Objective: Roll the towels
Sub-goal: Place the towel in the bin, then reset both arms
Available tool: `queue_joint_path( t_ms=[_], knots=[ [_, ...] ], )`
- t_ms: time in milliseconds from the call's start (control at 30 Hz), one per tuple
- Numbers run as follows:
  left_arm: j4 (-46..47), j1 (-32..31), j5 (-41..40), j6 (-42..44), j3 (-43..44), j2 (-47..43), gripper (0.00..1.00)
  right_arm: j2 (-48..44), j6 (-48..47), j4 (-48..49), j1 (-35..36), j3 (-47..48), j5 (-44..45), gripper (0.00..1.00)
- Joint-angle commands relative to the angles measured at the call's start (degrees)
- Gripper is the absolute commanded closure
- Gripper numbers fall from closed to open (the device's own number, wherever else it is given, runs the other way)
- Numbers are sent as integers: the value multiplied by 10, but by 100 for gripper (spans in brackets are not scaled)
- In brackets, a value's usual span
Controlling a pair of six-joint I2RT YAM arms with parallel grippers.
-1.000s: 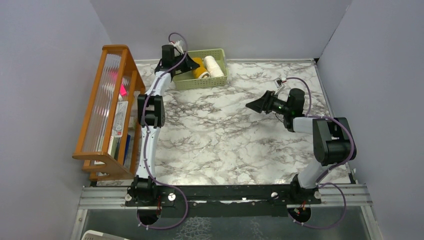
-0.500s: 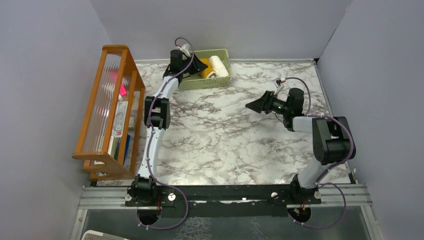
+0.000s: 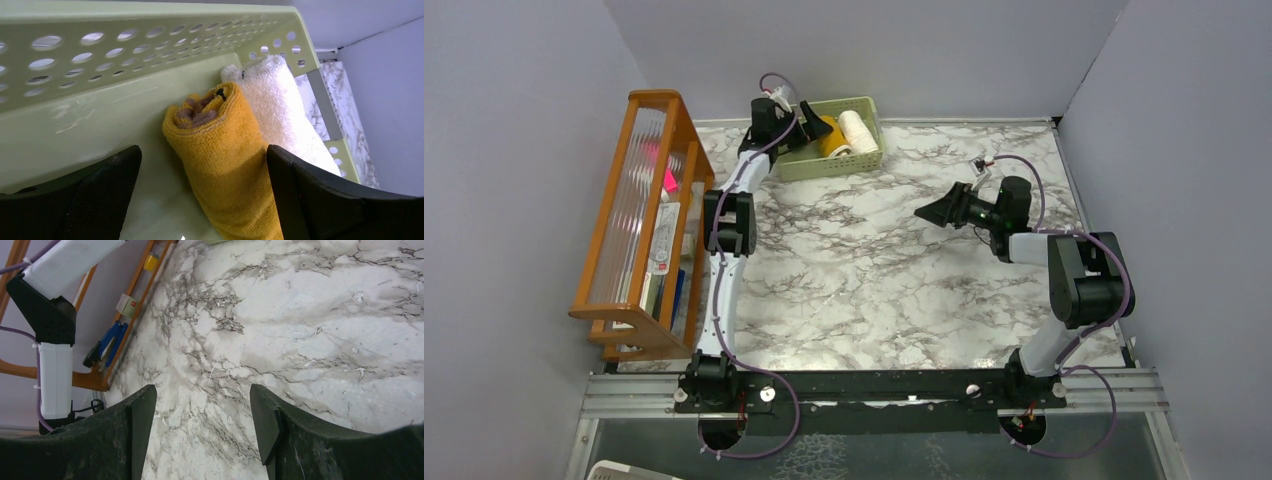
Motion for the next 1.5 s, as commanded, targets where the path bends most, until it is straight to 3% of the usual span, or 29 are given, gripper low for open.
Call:
queue_joint_path(
  t_ms=[0, 467, 633, 767, 867, 1200, 1300, 1467],
  knots=[
    [-21, 16, -34, 64, -42, -96, 1, 9, -5, -4, 6, 20, -15, 31],
    [-66, 16, 30, 129, -86, -275, 1, -61, -44, -41, 7, 48, 18, 30],
    [-102, 8, -8, 204, -241, -424, 1, -96, 2, -74, 7, 63, 79, 27],
    [-138, 9, -19, 221, -329, -510, 1, -115, -18, -183, 8, 117, 112, 27],
    [-106, 9, -25, 221, -456, -602, 1, -142, -36, -238, 7, 132, 163, 26],
    [-20, 9, -97, 238, -854, -900, 1, -197, -72, -241, 8, 87, 260, 26],
    [-9, 9, -107, 241, -895, -931, 1, -201, -63, -225, 8, 72, 261, 26],
    [-4, 9, -99, 237, -891, -931, 1, -214, -63, -206, 8, 61, 269, 26]
  ],
)
